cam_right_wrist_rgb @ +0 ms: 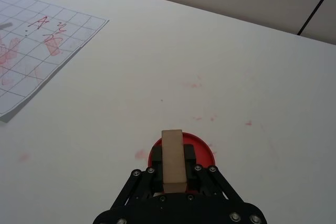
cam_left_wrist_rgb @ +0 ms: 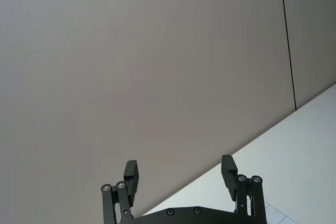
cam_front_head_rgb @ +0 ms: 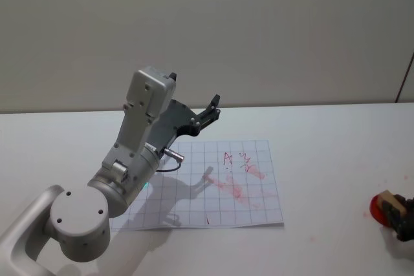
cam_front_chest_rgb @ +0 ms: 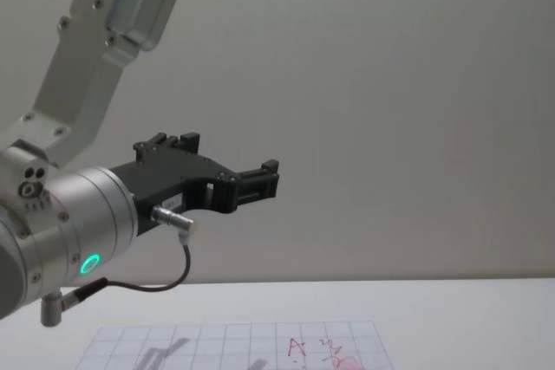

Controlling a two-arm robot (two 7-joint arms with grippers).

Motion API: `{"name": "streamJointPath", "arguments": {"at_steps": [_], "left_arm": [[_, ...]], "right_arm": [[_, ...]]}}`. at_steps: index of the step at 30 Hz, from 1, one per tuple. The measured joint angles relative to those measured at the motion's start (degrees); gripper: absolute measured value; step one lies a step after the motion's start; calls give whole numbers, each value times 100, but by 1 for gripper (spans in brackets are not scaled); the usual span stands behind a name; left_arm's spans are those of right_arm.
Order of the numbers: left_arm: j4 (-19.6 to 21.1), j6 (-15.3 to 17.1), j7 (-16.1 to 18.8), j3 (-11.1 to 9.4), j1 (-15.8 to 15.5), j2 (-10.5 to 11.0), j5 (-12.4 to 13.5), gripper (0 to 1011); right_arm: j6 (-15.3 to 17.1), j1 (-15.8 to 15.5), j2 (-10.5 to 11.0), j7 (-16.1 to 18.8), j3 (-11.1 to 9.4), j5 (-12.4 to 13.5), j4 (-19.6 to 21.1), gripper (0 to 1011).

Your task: Use the one hand to pick up the stamp and affix it onto the A4 paper.

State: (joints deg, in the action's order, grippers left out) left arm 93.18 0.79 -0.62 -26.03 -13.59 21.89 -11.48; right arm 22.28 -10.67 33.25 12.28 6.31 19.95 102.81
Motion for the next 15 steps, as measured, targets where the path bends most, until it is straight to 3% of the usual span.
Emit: {"name": "streamJointPath", "arguments": {"at_steps": [9, 15], "left_arm": [[0, 0, 0, 0, 0, 0, 0, 1001], [0, 0, 0, 0, 0, 0, 0, 1001]], "right_arm": [[-251, 135, -81, 170, 47, -38, -10, 217], [-490, 376, -237, 485, 143, -53, -30, 217]]}}
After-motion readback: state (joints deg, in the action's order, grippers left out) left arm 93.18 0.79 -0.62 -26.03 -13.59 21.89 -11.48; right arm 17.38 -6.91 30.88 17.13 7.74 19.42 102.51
